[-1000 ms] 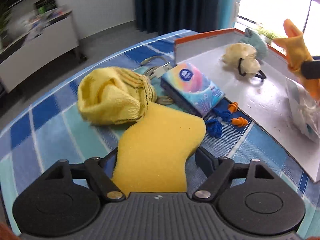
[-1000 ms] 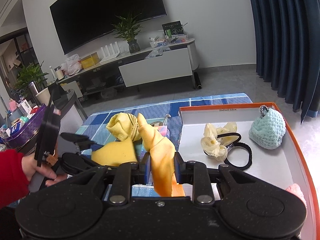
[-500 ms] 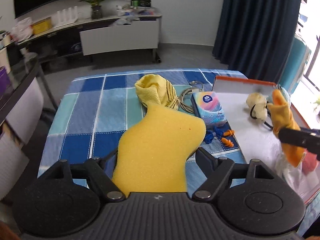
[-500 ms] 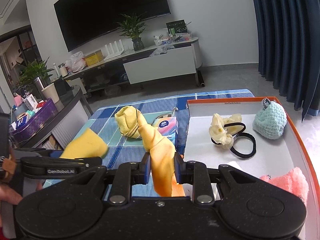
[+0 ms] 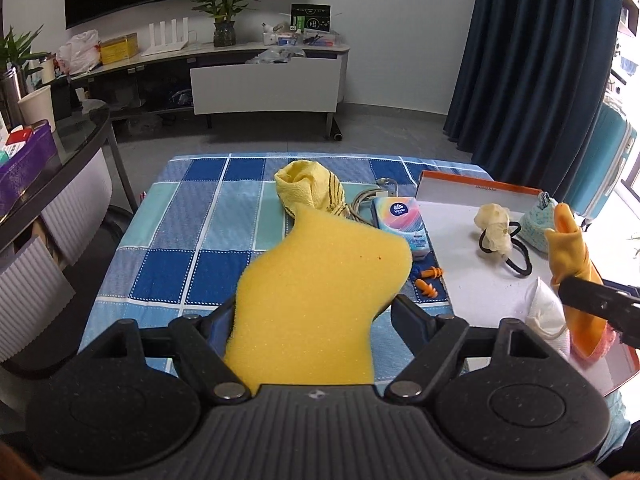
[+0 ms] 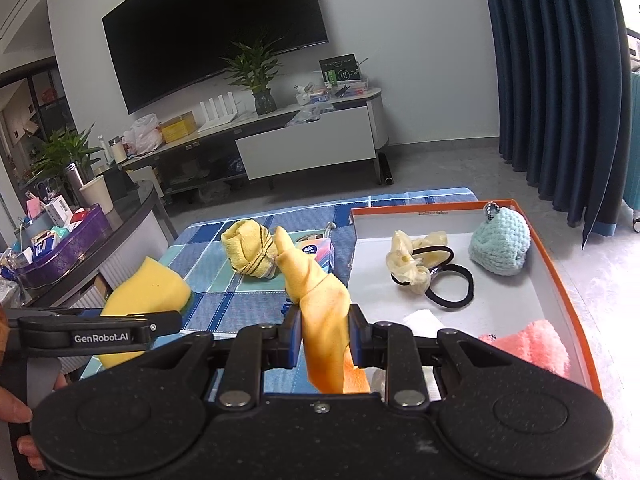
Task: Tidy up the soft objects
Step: 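Carry the sponge and glove over the white box with both tools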
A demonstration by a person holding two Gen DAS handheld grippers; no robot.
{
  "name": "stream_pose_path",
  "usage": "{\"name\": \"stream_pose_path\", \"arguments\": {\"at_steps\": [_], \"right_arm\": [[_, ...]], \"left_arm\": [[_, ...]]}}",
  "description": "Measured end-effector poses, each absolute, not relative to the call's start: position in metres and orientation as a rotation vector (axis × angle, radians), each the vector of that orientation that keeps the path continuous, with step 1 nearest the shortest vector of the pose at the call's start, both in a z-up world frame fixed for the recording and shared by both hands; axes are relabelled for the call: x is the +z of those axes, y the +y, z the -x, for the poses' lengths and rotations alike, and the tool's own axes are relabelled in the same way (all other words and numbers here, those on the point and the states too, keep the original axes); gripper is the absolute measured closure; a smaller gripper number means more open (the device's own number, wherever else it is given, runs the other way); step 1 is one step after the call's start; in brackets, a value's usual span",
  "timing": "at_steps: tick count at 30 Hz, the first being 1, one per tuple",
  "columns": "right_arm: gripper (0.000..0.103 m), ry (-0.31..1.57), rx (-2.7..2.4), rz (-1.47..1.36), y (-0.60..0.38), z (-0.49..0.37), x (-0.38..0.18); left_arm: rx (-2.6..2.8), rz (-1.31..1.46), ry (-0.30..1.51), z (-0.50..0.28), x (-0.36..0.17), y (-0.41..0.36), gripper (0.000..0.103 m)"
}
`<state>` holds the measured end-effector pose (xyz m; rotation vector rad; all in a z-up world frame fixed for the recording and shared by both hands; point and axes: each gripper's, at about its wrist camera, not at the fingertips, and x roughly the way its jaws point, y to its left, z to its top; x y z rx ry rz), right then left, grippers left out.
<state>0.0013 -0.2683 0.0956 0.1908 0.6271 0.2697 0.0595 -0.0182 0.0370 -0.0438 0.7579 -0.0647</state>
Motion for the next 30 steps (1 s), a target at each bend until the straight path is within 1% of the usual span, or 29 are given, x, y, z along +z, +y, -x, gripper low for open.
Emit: {"name": "stream_pose_path", "arguments": {"at_steps": [16, 30], "right_arm": [[0.073, 0.598, 0.232, -0.191, -0.283, 0.016, 0.105], [0.073, 0.585, 0.174, -0.209, -0.306, 0.025, 0.107]], "left_arm": [[-0.11, 0.055, 0.745, -0.045, 0.046, -0.039, 0.022], [-0.164, 0.028, 0.745, -0.044, 0.05, -0.074, 0.022]]}}
